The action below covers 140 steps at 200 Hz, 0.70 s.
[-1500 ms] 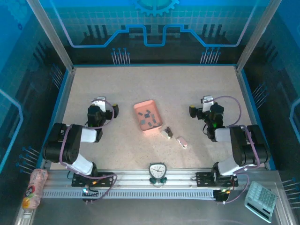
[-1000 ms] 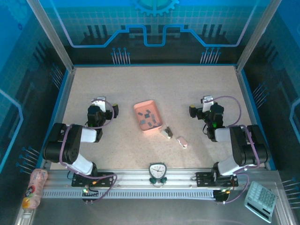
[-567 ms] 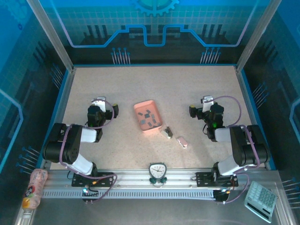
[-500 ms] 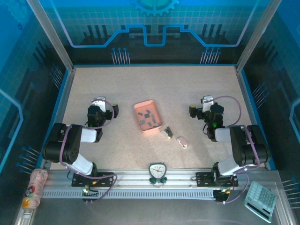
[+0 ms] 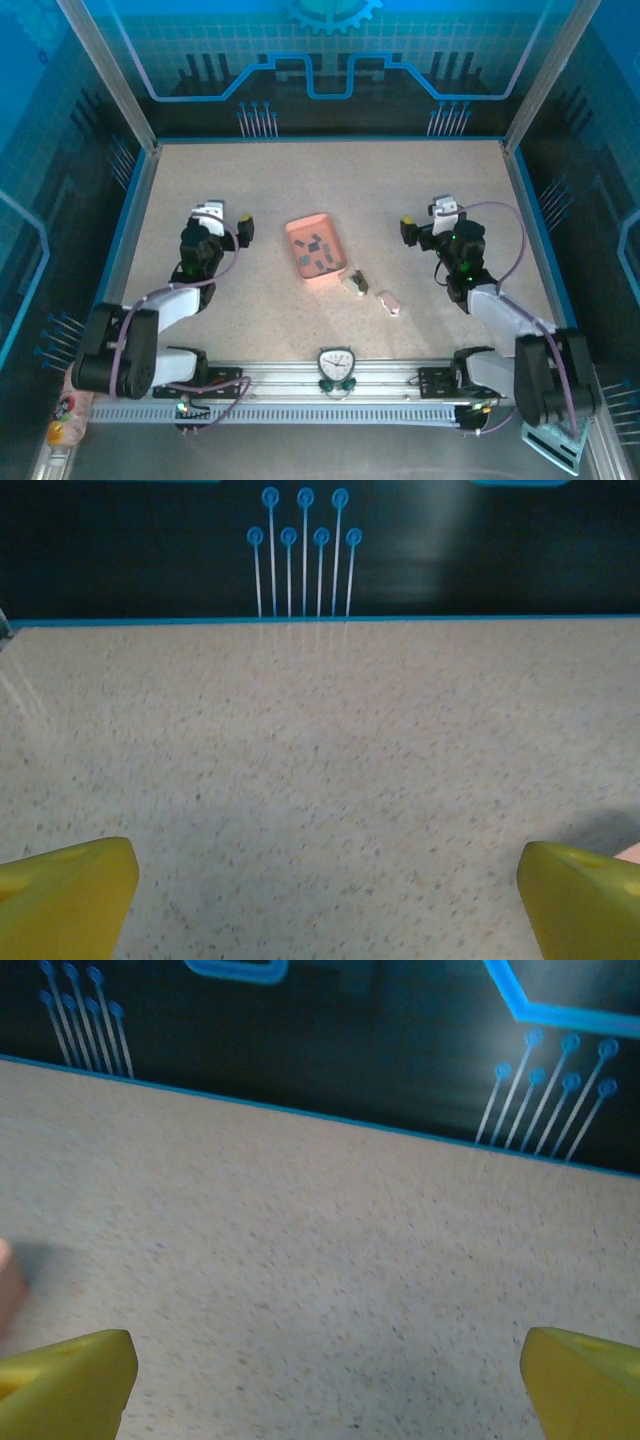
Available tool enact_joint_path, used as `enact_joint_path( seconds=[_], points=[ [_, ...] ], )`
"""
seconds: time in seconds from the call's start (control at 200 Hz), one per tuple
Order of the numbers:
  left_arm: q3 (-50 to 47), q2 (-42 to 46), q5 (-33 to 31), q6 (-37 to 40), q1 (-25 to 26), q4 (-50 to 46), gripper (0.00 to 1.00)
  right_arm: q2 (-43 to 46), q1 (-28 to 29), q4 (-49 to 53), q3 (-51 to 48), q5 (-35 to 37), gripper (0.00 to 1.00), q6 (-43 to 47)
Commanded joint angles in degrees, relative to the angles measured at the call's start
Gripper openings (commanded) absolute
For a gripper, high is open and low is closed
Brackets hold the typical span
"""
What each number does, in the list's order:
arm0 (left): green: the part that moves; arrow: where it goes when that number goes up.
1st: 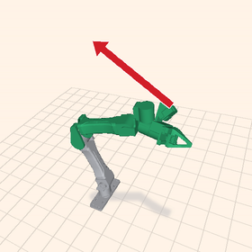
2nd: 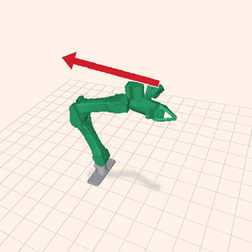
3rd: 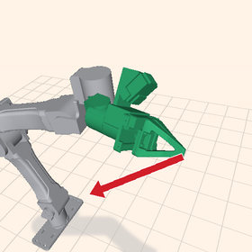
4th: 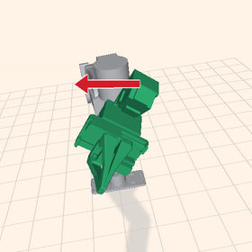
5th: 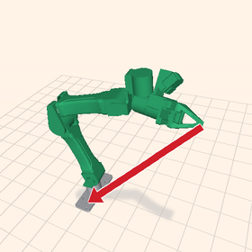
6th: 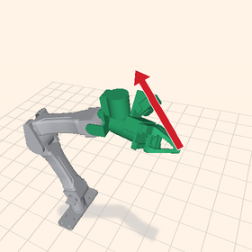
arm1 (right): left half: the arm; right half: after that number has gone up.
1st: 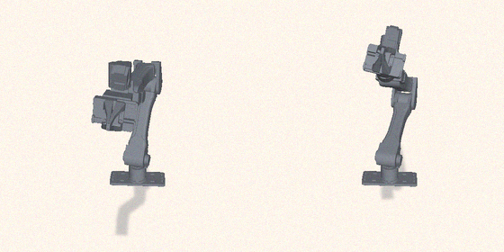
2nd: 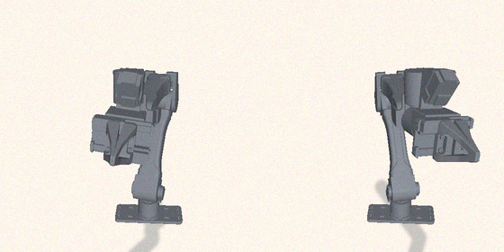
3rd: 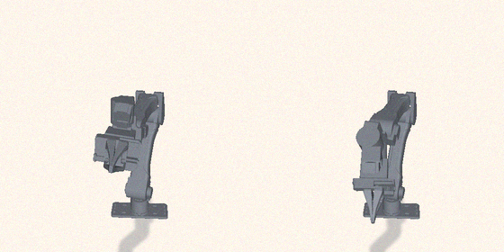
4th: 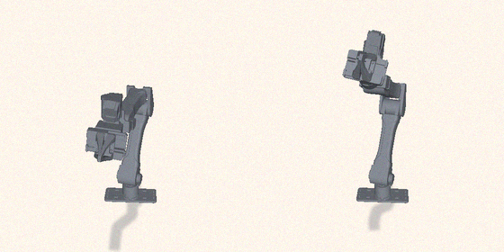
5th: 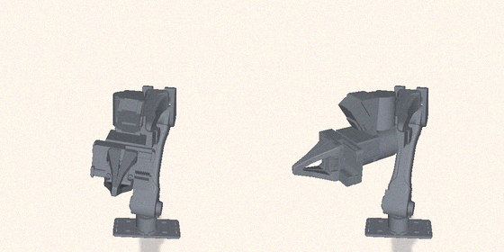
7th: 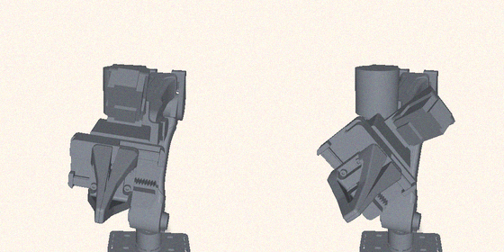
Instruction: Load the staples into the stapler
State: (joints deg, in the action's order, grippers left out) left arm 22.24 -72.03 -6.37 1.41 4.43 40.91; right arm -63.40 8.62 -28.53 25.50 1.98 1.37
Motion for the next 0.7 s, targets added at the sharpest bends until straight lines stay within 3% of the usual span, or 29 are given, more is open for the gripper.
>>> enact_joint_path(
  seconds=[0.0,0.12,0.325,0.435,0.57,0.695],
  points=[
    [5.77,4.88,2.96,-2.73,0.56,-14.49,0.99,5.14,3.89,19.37,4.89,-0.83,1.00,-1.57],
    [11.99,7.22,3.76,-9.27,1.81,-28.63,0.99,6.31,9.27,36.13,11.72,3.37,1.00,-7.88],
    [18.53,6.21,4.75,-19.56,4.47,-43.96,0.97,-2.87,20.07,57.69,22.04,3.93,1.00,-11.25],
    [20.33,4.55,6.37,-20.69,5.77,-48.58,0.96,-8.93,24.45,67.70,26.59,5.82,1.00,-13.78],
    [21.11,3.00,7.16,-21.29,6.64,-50.67,0.95,-14.10,25.27,80.01,30.68,3.84,1.00,-16.44],
    [21.01,1.80,7.10,-21.19,7.33,-50.22,0.95,-15.83,25.32,85.26,31.86,0.98,0.88,-19.04]
  ],
)
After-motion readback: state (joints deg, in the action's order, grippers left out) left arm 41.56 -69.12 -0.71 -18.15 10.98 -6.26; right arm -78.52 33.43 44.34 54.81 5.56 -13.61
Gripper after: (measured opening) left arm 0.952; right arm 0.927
